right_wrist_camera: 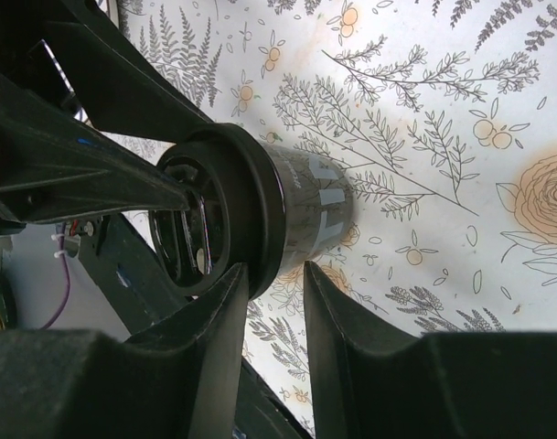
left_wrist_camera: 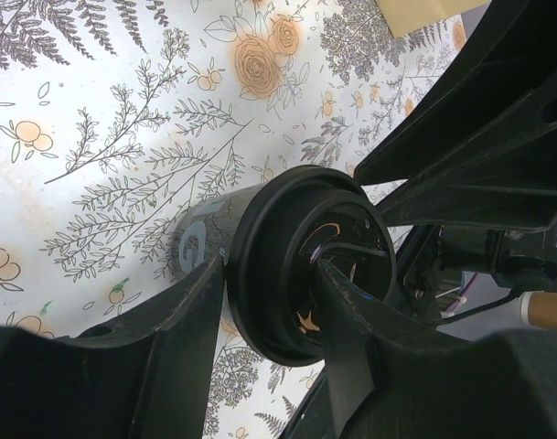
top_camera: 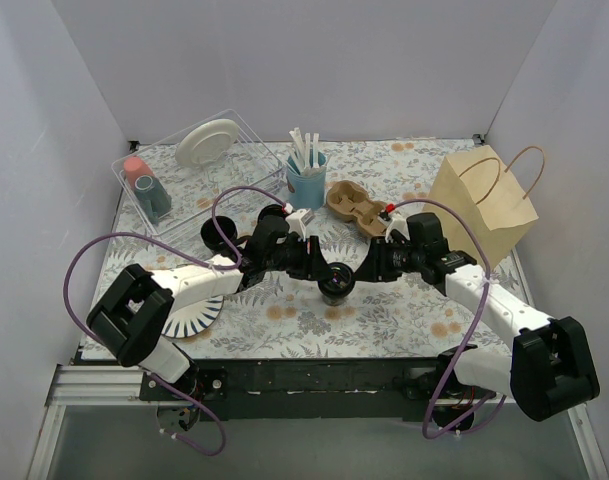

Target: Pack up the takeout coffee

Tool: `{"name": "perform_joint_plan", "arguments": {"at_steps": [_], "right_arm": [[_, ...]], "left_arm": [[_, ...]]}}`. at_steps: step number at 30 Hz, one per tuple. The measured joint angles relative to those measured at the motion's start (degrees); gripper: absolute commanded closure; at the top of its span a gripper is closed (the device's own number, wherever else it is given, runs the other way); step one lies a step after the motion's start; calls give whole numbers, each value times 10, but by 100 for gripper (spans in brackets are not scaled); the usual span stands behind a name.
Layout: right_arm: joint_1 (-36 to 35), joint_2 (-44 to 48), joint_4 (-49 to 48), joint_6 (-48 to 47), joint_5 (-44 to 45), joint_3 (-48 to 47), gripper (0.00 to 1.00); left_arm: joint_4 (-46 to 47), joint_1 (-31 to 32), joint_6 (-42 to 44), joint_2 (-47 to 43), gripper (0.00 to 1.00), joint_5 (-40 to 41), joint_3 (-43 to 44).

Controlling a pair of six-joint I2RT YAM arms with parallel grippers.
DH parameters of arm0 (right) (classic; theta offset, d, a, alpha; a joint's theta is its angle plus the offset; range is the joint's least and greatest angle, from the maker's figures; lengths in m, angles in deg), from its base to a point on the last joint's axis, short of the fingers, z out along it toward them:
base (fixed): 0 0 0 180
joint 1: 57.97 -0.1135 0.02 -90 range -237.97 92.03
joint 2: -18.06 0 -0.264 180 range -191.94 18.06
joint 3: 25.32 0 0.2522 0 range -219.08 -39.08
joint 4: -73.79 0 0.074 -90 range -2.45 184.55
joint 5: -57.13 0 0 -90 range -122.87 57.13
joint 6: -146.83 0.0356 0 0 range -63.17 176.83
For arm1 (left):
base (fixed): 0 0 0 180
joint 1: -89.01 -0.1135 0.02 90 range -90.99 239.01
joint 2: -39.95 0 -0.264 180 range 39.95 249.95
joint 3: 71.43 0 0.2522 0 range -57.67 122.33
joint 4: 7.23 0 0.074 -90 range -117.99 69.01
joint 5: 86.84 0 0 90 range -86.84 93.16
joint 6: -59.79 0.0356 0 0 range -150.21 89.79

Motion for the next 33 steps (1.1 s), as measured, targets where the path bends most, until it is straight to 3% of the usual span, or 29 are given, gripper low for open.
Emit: {"name": "perform_joint_plan", "arguments": {"at_steps": [5,10,17,24,27,33], "right_arm": [[-16,0,-3,10,27,5,60],[-28,1,-12,17,50,10,69],[-29,28,-122,66,49,83,75],[-32,96,-247,133,77,182,69],[-39,134,-215,129,103,180,62],[-39,122,-77,77,133,85,58]], "left_arm": [[9,-2,-2,5,59,-4,0],[23,-5,-6,11,60,-6,-2],[82,-9,-20,12,62,-9,-36],[155,-11,-33,21,62,-17,-64],[160,-10,-23,28,61,-30,-56],[112,-7,19,44,60,-45,-16]]}}
